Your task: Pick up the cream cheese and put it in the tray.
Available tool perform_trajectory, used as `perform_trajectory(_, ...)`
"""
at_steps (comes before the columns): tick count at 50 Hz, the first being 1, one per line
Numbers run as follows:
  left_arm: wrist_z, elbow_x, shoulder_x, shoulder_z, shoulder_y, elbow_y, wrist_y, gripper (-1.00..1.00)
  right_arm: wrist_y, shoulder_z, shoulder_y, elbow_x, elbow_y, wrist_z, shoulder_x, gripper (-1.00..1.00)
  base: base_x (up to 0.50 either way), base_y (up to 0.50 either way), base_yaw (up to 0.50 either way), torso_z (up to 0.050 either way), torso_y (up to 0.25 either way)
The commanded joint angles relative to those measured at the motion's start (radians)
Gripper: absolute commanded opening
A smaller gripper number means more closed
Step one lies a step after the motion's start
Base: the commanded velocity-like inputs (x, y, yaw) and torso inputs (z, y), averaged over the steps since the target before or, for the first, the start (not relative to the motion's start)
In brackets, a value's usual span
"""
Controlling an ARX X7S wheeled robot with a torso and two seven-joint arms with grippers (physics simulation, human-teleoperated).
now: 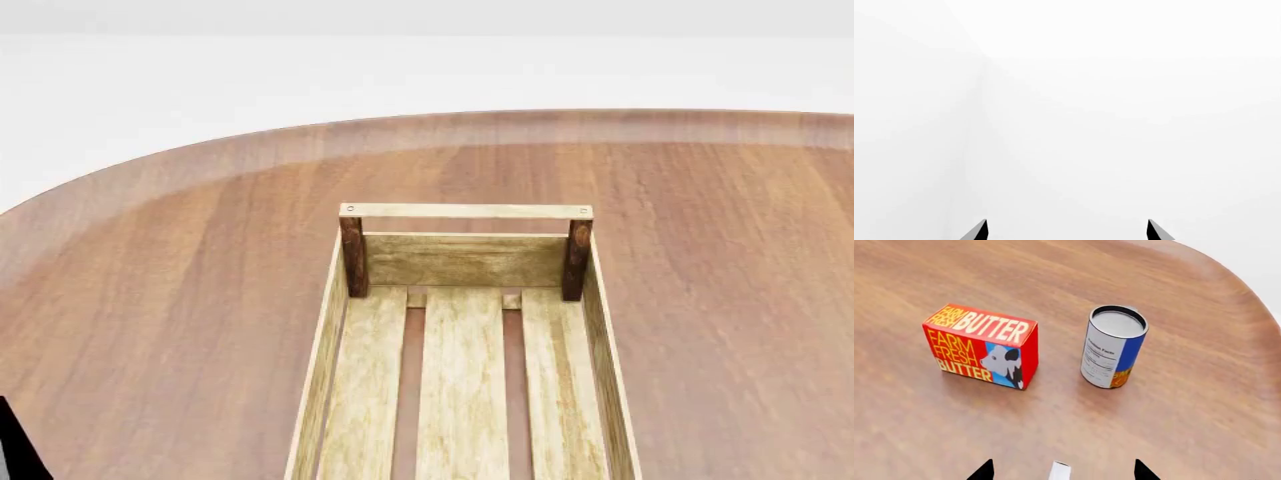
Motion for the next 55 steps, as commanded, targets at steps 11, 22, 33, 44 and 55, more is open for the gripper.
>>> perform_trajectory(11, -0.006, 0.0, -0.002, 0.006, -0.003, -0.002, -0.002, 1.0, -0.009, -0.022, -0.009, -0.01, 0.031, 0.009, 0.006, 1.0, 0.0, 0.0, 0.0, 0.0, 0.0)
perform_trajectory(22, -0.009, 0.001, -0.004, 0.007, -0.005, -0.004, -0.004, 1.0, -0.027, -0.029, -0.012, -0.01, 0.062, 0.005, 0.005, 1.0, 0.0, 0.0, 0.0, 0.0, 0.0)
perform_trajectory(33, -0.013, -0.001, -0.005, 0.009, -0.007, -0.008, -0.004, 1.0, -0.063, -0.047, -0.003, -0.019, 0.129, -0.001, 0.007, 1.0, 0.0, 0.0, 0.0, 0.0, 0.0)
perform_trajectory(44, -0.016, 0.001, -0.007, 0.011, -0.008, -0.007, -0.007, 1.0, -0.081, -0.057, 0.004, -0.02, 0.172, -0.002, 0.01, 1.0, 0.0, 0.0, 0.0, 0.0, 0.0)
perform_trajectory(55, -0.019, 0.003, -0.008, 0.014, -0.008, -0.004, -0.012, 1.0, -0.106, -0.074, 0.017, -0.026, 0.234, -0.007, 0.014, 1.0, 0.0, 0.0, 0.0, 0.0, 0.0)
